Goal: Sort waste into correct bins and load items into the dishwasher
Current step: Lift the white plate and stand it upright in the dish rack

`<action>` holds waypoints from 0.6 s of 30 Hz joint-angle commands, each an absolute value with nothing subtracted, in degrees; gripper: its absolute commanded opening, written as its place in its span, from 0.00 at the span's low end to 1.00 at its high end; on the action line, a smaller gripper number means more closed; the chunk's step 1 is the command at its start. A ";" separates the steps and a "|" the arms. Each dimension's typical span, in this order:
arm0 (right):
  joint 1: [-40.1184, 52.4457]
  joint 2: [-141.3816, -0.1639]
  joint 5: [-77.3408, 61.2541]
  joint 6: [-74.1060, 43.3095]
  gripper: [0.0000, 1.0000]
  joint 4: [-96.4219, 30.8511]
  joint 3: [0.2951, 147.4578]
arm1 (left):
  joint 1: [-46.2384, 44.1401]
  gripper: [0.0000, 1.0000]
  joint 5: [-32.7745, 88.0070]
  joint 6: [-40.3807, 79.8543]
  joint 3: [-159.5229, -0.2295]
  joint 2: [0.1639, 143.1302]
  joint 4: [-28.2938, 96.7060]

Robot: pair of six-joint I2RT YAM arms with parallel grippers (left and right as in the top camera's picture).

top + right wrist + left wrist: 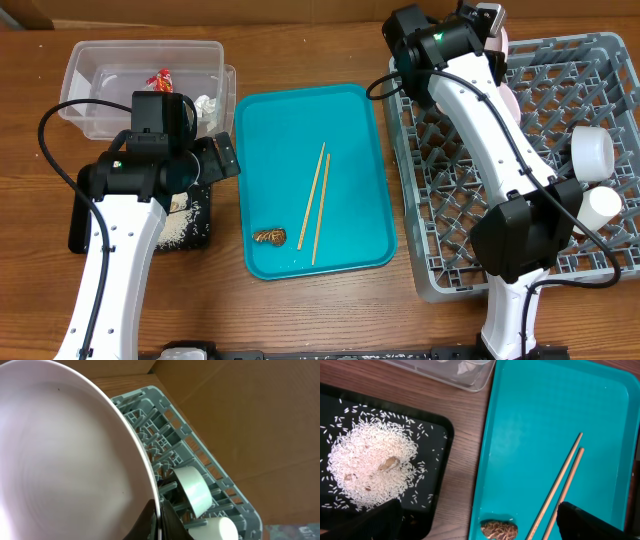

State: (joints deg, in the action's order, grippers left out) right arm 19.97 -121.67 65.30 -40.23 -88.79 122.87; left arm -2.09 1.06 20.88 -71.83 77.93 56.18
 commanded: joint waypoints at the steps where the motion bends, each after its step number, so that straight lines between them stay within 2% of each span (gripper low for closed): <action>1: 19.88 -121.71 68.12 -40.07 0.04 -88.99 122.87 | -1.89 1.00 1.50 20.95 -72.42 78.37 56.31; 10: 19.88 -121.71 67.44 -40.32 0.04 -89.03 122.17 | -1.89 1.00 1.48 20.73 -72.42 78.37 56.73; 18: 20.67 -121.71 66.74 -42.09 0.04 -88.18 114.67 | -1.89 1.00 1.48 20.12 -72.42 78.37 56.69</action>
